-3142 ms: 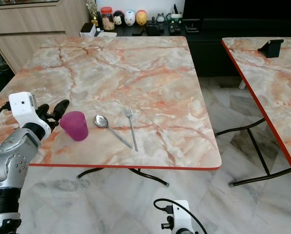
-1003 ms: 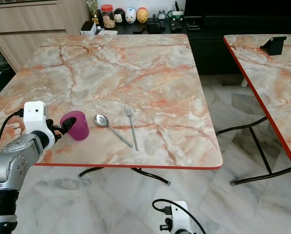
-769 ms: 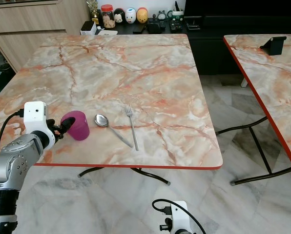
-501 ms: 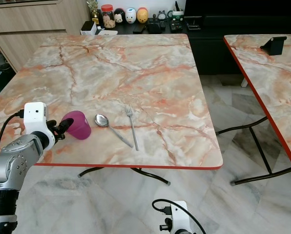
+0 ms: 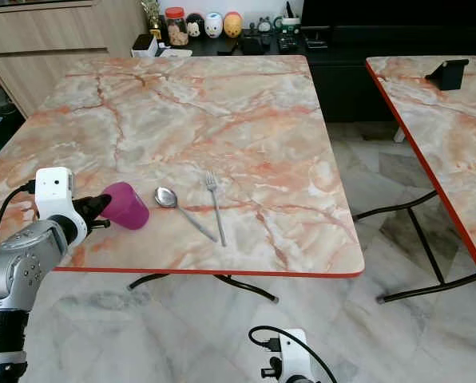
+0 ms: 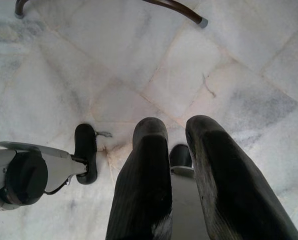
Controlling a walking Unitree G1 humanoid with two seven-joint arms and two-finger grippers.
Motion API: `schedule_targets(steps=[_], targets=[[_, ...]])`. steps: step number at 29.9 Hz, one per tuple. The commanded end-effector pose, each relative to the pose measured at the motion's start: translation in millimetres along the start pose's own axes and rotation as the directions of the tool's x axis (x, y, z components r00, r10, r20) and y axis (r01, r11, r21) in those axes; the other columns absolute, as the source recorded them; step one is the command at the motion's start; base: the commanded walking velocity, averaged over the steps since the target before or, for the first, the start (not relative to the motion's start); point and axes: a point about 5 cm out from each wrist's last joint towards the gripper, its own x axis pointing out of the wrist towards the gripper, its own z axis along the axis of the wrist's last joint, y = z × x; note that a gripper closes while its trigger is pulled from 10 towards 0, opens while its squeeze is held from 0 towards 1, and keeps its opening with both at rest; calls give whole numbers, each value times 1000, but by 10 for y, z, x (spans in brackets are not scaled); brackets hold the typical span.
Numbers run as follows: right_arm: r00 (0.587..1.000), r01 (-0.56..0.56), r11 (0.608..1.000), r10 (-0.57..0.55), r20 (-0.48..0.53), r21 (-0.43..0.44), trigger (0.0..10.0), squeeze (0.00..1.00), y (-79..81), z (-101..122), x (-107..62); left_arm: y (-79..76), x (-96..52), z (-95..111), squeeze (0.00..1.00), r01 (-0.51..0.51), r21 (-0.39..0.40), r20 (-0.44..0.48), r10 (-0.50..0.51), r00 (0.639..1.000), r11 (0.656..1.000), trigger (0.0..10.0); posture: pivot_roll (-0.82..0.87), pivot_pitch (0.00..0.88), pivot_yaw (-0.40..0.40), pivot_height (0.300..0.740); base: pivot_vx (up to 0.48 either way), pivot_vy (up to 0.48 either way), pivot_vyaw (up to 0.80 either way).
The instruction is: Setting the table
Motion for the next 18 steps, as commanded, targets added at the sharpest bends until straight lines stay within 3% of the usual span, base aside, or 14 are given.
schedule_targets(steps=[1, 10, 15, 18], targets=[[1000, 1, 1000, 0, -16, 11, 10000, 0, 7, -37, -4, 24, -35, 1, 0, -15, 1, 1, 15, 1000, 1000, 0, 64, 80, 47, 740, 0, 0, 0], [1000, 14, 1000, -14, -15, 17, 10000, 0, -5, -39, -5, 12, -45, -11, 0, -9, -15, 0, 9, 1000, 1000, 0, 65, 81, 46, 740, 0, 0, 0], [1000, 21, 1000, -21, -12, 22, 10000, 0, -9, -39, -6, 16, -56, 63, 0, -15, -51, 62, 19, 998, 999, 0, 65, 81, 46, 740, 0, 0, 0], [1000, 28, 999, -27, -8, 22, 10000, 0, -12, -34, -6, 15, -70, 144, 0, -25, -85, 148, 37, 988, 996, 0, 66, 80, 45, 740, 0, 0, 0]])
